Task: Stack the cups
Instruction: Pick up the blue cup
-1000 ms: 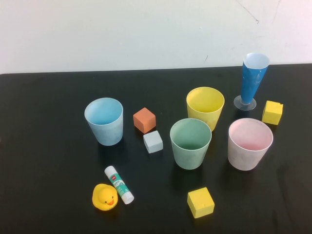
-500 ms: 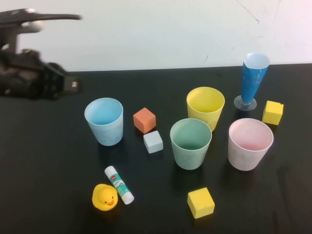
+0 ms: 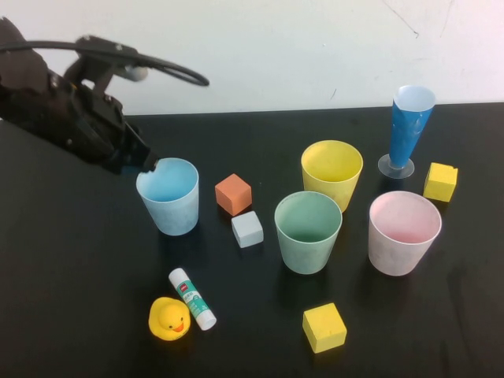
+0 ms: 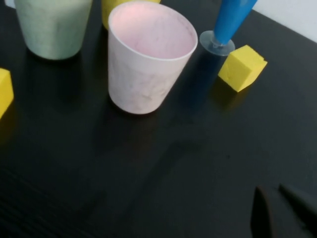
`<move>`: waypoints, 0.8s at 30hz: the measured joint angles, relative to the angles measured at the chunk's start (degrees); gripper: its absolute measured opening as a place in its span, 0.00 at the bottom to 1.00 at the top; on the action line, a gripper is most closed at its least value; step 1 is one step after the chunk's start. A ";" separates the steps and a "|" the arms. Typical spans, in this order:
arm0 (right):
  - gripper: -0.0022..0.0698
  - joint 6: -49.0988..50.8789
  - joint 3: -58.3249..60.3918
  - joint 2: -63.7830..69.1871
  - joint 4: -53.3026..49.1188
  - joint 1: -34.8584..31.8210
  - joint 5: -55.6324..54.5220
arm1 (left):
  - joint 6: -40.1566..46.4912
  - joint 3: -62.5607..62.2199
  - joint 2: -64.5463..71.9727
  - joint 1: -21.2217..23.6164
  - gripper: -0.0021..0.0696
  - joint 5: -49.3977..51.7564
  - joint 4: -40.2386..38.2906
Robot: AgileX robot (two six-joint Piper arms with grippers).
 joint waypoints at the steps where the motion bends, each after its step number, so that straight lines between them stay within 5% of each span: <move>1: 0.04 -0.39 0.00 0.00 0.00 0.00 -0.27 | -0.12 0.00 0.64 0.00 0.13 -0.01 0.46; 7: 0.04 -1.05 0.00 0.00 0.00 0.00 -0.59 | -1.64 0.00 2.61 0.00 0.47 -2.19 1.06; 10: 0.04 -1.22 0.00 0.00 0.00 0.00 -0.59 | -2.19 0.00 3.12 0.00 0.54 -3.98 1.77; 18: 0.04 -1.35 0.00 0.00 0.13 0.00 -0.59 | -3.19 0.00 6.37 0.00 0.55 -4.83 1.97; 24: 0.04 -1.34 0.00 0.00 0.42 0.00 -0.59 | -3.30 0.00 9.69 0.00 0.38 -3.82 1.57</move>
